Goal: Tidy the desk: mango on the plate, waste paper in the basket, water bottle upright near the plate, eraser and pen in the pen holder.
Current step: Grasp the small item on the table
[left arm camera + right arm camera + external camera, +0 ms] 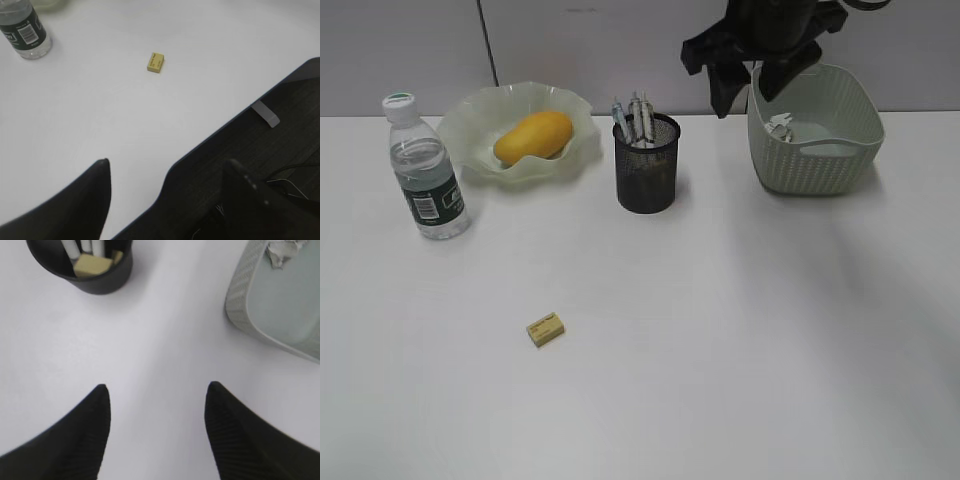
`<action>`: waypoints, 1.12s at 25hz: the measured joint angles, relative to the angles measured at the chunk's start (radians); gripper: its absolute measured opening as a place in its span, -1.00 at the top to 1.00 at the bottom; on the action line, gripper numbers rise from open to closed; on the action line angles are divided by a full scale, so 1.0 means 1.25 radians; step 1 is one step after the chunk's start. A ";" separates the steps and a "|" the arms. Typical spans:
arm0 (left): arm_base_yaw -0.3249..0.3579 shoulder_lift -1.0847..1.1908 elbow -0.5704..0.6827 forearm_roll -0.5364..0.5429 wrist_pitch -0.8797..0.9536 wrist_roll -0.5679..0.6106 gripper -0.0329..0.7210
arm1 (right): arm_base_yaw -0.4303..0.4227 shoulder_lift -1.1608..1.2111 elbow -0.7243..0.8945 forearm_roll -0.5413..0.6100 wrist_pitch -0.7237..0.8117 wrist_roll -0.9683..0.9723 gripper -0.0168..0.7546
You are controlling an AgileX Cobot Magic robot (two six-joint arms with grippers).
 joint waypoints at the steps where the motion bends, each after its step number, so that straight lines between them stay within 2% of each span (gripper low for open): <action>1: 0.000 0.000 0.000 0.000 0.000 0.000 -0.47 | 0.000 -0.002 0.000 -0.011 0.023 0.000 -0.28; 6: 0.000 0.000 0.000 0.000 0.000 0.000 -0.47 | 0.000 -0.036 0.012 -0.021 0.042 -0.001 -0.28; 11: 0.000 0.000 0.000 0.000 0.000 0.000 -0.47 | 0.000 -0.140 0.095 -0.020 0.043 -0.001 -0.28; 22: 0.000 0.000 0.000 0.000 0.000 0.000 -0.47 | 0.000 -0.492 0.489 -0.015 0.041 -0.002 -0.28; 28: 0.000 0.000 0.000 0.000 0.000 0.000 -0.47 | 0.000 -0.709 0.706 0.012 -0.008 -0.002 -0.28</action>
